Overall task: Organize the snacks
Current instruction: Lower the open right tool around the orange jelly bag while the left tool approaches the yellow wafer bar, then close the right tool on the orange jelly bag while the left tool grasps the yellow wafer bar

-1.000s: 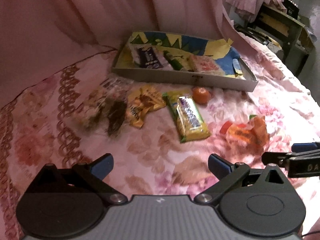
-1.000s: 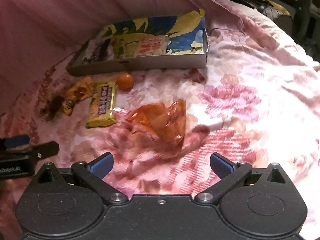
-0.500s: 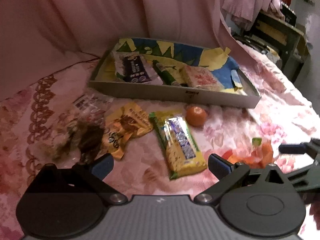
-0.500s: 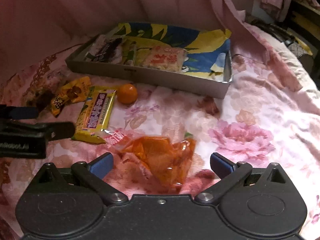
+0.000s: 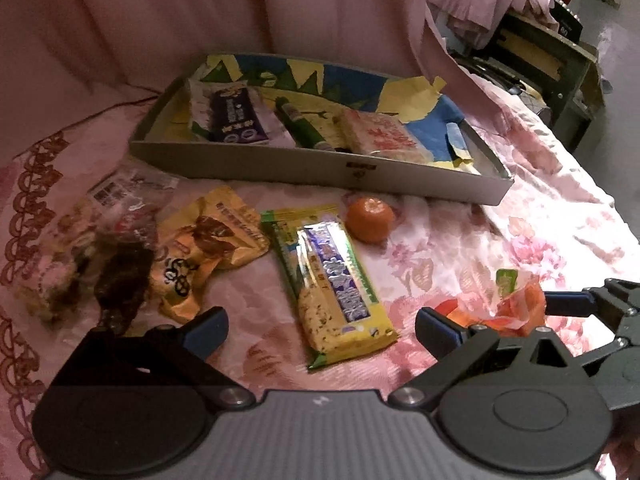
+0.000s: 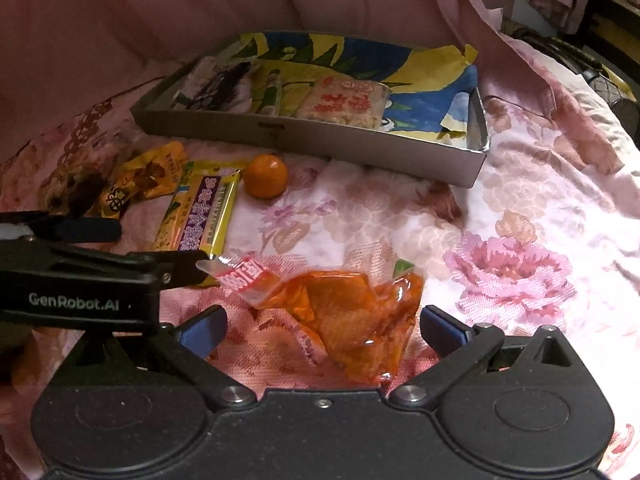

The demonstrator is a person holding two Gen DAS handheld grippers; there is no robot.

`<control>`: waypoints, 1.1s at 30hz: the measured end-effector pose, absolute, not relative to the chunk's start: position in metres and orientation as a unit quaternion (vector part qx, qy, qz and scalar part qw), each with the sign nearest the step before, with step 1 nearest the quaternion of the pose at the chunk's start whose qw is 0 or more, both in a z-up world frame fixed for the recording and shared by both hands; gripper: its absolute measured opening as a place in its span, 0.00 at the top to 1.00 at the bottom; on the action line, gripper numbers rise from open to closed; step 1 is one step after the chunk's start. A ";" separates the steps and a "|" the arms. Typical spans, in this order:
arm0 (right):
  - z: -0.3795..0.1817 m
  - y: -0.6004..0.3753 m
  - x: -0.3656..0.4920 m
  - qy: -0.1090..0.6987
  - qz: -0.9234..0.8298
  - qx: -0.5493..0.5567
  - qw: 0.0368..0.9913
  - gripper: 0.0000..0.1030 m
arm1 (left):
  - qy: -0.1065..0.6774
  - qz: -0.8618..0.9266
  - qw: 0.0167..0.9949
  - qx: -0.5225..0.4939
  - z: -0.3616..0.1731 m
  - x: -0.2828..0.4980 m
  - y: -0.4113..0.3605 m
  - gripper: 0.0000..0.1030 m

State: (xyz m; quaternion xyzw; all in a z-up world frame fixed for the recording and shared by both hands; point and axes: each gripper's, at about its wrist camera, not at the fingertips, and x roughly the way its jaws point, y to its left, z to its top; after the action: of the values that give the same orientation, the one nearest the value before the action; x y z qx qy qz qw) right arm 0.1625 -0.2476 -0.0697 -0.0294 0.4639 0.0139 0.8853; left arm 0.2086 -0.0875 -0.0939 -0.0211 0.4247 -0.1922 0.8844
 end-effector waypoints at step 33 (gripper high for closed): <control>-0.063 -0.243 0.157 0.428 -0.012 -0.076 0.900 0.29 | 0.447 -0.173 0.878 0.025 -0.092 0.208 -0.099 0.49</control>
State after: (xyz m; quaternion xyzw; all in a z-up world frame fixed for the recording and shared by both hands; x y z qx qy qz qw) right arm 0.1569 -0.2428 -0.0628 -0.0764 0.4284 -0.0125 0.9003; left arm 0.2077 -0.0991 -0.0922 0.0253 0.4466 -0.1727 0.8775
